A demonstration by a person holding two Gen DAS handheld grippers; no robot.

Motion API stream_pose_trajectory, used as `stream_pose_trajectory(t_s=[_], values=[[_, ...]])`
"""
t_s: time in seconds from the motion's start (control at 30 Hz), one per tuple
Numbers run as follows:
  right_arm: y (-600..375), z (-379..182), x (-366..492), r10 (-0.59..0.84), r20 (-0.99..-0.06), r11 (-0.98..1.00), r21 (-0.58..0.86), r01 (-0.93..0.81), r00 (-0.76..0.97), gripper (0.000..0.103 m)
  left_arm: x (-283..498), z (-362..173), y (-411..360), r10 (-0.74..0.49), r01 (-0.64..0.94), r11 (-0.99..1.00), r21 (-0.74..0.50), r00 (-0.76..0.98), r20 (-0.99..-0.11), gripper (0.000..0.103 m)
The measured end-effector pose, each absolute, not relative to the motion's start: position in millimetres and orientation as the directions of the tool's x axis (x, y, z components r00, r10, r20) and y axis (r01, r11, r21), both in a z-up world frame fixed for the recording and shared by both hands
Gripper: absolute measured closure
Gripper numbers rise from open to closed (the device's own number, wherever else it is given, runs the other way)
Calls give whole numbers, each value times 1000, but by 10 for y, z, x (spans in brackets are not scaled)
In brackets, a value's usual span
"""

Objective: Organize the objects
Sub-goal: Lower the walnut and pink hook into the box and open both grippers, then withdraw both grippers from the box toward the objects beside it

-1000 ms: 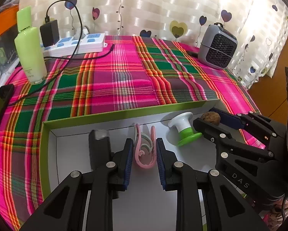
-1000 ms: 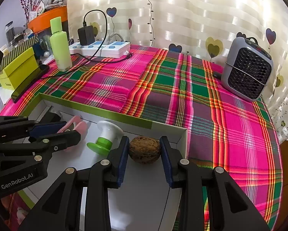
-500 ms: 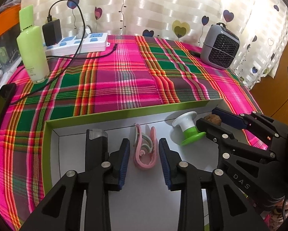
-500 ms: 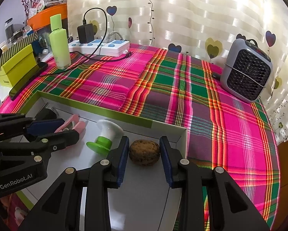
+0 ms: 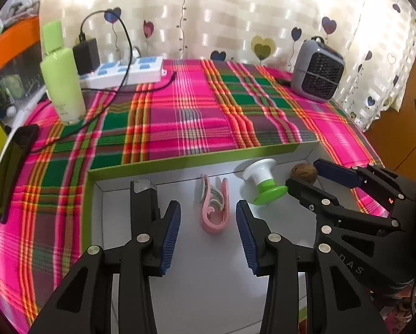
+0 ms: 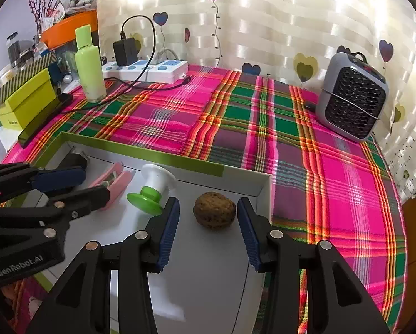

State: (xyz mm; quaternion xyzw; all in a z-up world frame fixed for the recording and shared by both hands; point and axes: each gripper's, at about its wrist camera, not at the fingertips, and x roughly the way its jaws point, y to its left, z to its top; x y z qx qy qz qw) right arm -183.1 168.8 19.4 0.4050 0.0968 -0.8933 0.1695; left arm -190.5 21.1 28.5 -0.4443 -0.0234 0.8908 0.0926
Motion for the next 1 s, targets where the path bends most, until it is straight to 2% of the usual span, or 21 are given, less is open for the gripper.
stream_pose_trajectory(t_s=[0.67, 0.8, 1.0], values=[[1835, 371, -1390, -266, -719, -939, 43, 341, -642, 58, -1421, 489, 137, 210, -142, -978, -155, -621, -755, 61], [1915, 403, -1242, -274, -710, -942, 64, 328, -649, 58, -1262, 498, 63, 215, -134, -977, -168, -636, -741, 56], [1991, 392, -1073, -277, -710, -946, 81, 315, -648, 57, -1136, 477, -27, 219, -117, -975, -187, -636, -740, 56]])
